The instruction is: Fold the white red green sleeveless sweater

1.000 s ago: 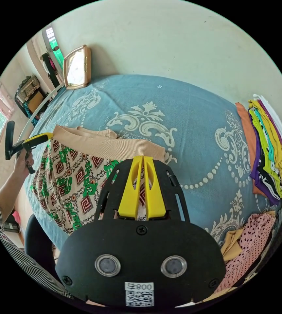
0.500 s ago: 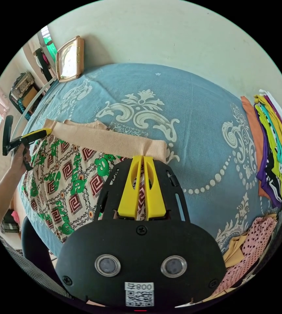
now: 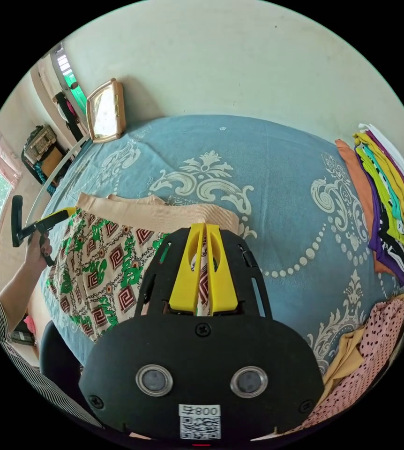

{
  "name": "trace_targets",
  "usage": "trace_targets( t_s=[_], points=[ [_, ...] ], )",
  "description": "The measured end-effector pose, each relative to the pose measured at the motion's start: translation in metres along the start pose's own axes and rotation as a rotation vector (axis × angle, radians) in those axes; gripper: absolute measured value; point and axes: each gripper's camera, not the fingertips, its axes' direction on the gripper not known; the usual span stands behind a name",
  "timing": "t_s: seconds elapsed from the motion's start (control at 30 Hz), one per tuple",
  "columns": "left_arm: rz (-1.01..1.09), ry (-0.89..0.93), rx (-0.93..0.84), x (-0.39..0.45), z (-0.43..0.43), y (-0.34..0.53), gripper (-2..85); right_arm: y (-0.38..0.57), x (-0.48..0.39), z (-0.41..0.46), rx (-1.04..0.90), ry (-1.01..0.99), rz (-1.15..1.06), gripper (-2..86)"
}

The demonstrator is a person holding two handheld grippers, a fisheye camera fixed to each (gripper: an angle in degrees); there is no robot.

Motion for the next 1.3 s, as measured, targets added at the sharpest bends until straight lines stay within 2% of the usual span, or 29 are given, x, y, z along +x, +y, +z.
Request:
trace_targets(
  t_s=[0.1,0.17,0.23,0.33,0.43,0.57,0.9,1.07,1.17,1.2,1.3],
  points=[
    [-0.032,-0.020,-0.025,-0.009,-0.003,0.013,2.4,-0.001,-0.013,-0.002,0.011,0.050,-0.020,0.2],
    [-0.058,-0.050,-0.098,-0.016,0.005,0.020,1.9,-0.005,-0.012,0.011,-0.048,0.065,-0.012,0.0],
    [-0.067,-0.043,-0.086,-0.021,0.002,0.028,1.4,-0.007,-0.007,0.019,-0.091,0.082,0.018,-0.2],
    [-0.079,-0.046,-0.066,-0.025,-0.010,0.039,0.9,-0.003,-0.004,0.008,-0.070,0.017,0.026,-0.3],
    [-0.050,-0.028,-0.030,-0.025,-0.022,0.052,0.7,0.001,-0.026,-0.001,-0.046,-0.022,-0.059,-0.4],
    [-0.031,-0.095,-0.104,-0.025,-0.020,0.073,0.4,-0.005,-0.063,0.020,-0.109,-0.052,-0.166,-0.3],
    [-0.063,-0.072,-0.087,-0.048,-0.044,0.109,0.2,-0.009,-0.071,0.040,-0.180,-0.073,-0.161,-0.4],
    [-0.056,-0.004,-0.028,-0.045,-0.074,0.138,0.2,0.022,-0.061,0.005,-0.124,-0.084,-0.110,-0.3],
    [-0.061,0.005,-0.101,-0.047,-0.069,0.160,0.2,0.050,-0.074,-0.011,-0.129,-0.189,-0.144,-0.1],
    [-0.079,-0.017,-0.149,-0.051,-0.063,0.167,0.2,0.056,-0.079,-0.013,-0.138,-0.189,-0.161,-0.1],
    [-0.122,0.022,-0.132,-0.061,-0.073,0.176,0.1,0.088,-0.100,-0.017,-0.205,-0.162,-0.223,0.0]
  ],
)
